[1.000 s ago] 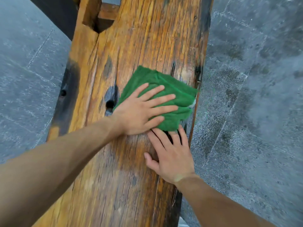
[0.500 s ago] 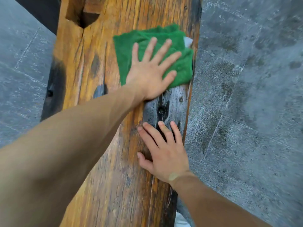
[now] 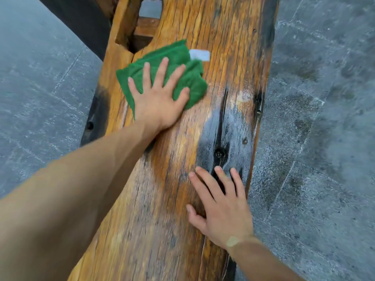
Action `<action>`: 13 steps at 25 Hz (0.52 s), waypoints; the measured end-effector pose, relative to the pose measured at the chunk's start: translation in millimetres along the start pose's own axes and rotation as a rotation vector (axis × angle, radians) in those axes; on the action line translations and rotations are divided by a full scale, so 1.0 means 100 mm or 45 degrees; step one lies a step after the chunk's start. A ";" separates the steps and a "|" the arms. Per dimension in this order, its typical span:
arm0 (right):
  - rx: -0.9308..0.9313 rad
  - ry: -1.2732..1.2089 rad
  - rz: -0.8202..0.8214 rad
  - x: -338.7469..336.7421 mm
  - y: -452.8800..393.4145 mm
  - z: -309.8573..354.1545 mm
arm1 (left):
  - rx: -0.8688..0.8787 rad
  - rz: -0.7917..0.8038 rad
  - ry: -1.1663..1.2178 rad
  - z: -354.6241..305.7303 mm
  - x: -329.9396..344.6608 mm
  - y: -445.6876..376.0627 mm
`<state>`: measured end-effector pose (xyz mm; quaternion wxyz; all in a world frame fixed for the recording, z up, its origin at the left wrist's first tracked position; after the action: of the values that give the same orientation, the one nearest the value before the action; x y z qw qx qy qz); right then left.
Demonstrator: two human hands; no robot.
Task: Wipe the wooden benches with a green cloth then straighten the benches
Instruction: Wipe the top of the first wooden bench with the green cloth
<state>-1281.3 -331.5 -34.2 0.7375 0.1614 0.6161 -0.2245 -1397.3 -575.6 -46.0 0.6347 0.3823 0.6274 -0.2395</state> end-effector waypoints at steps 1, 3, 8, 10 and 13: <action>-0.005 0.003 -0.006 0.00 -0.01 0.00 | -0.112 0.000 0.055 0.09 -0.04 -0.18; -0.009 -0.021 -0.004 -0.01 -0.03 0.01 | -0.318 0.017 0.140 0.22 -0.06 -0.41; 0.010 -0.055 0.053 0.03 -0.02 -0.04 | -0.195 0.000 0.074 -0.29 -0.04 -0.39; 0.016 -0.068 0.057 0.03 -0.02 -0.05 | 0.110 0.050 -0.026 -0.64 0.03 -0.15; 0.030 -0.125 0.071 -0.04 -0.02 -0.03 | 0.566 0.107 -0.136 -0.84 0.17 0.50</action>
<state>-1285.4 -331.2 -31.1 0.7709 0.1761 0.5717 -0.2188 -1408.1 -476.7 -46.4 0.5766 0.5252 0.5082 -0.3652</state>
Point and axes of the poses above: each hand's wrist, its own y-axis away from the middle knuckle, its own x-axis out of the palm, z = x × y, the point moved 10 cm from there along -y, towards the middle knuckle, and after that the axes turned 5 degrees about -x, right-handed, at the moved point
